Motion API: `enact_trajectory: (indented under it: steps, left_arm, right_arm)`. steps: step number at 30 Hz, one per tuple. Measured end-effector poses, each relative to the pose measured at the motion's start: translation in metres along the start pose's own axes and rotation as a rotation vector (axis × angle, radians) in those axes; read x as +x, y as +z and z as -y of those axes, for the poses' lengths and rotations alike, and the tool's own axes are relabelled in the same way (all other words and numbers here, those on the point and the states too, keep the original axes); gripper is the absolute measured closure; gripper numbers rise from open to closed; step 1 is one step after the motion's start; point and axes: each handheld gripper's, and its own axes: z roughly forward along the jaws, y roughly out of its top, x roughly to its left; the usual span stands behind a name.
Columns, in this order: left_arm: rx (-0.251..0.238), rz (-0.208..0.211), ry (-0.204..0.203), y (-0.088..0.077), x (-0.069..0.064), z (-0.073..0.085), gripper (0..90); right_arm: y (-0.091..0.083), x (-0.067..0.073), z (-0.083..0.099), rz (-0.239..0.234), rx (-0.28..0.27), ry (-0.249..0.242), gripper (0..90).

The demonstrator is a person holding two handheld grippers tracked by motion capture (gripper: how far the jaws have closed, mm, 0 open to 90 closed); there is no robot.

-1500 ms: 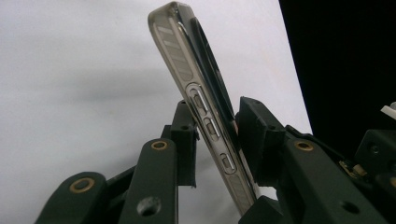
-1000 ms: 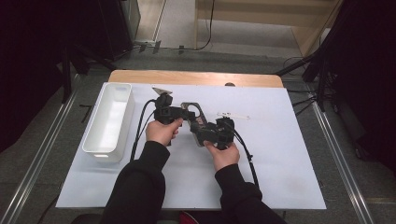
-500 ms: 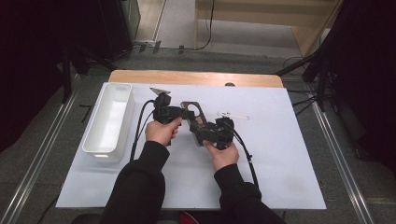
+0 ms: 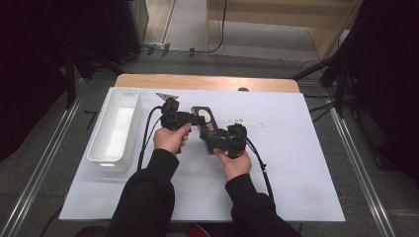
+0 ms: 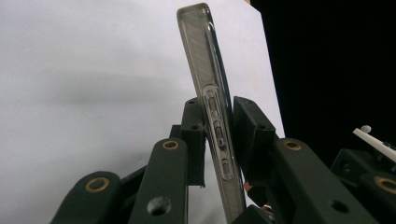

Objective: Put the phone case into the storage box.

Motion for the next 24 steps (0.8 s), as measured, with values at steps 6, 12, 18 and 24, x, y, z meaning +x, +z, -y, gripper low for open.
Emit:
enact_trajectory:
  steps: [6, 12, 18, 24]
  left_arm:
    - [-0.005, 0.019, -0.002, -0.0007, 0.0005, -0.0001, 75.7]
    - [-0.007, 0.025, -0.012, -0.0005, 0.0008, -0.0003, 76.2]
    - [-0.013, 0.024, -0.012, -0.0005, 0.0001, -0.0004, 76.6]
    - [-0.018, 0.032, 0.000, -0.0008, -0.0011, -0.0003, 77.6]
  right_arm:
    - [0.0002, 0.0006, 0.0001, 0.000, -0.006, -0.002, 10.7]
    - [0.0008, 0.0004, 0.0003, 0.000, -0.006, -0.002, 10.7]
    - [0.0010, 0.0000, 0.0002, -0.001, -0.009, -0.004, 10.7]
    - [0.0007, 0.0006, 0.0002, 0.000, -0.011, -0.003, 10.7]
